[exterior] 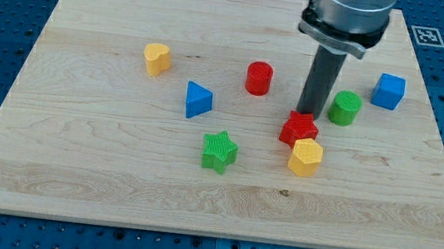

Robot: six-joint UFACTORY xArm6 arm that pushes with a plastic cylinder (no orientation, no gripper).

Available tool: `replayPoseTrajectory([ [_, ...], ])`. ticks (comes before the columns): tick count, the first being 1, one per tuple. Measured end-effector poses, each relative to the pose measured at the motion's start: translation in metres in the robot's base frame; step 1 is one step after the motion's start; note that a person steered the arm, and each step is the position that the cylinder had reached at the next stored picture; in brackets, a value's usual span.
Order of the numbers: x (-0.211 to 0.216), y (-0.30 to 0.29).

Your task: Move the green circle near the blue cube

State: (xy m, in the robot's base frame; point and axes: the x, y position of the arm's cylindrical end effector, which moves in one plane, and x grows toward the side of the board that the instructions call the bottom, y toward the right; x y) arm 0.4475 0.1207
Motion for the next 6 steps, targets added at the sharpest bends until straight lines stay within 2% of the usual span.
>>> replayPoseTrajectory([
  [3,-0.003,0.060],
  [4,-0.001,0.057],
  [5,0.021,0.011],
  [6,0.022,-0.011],
])
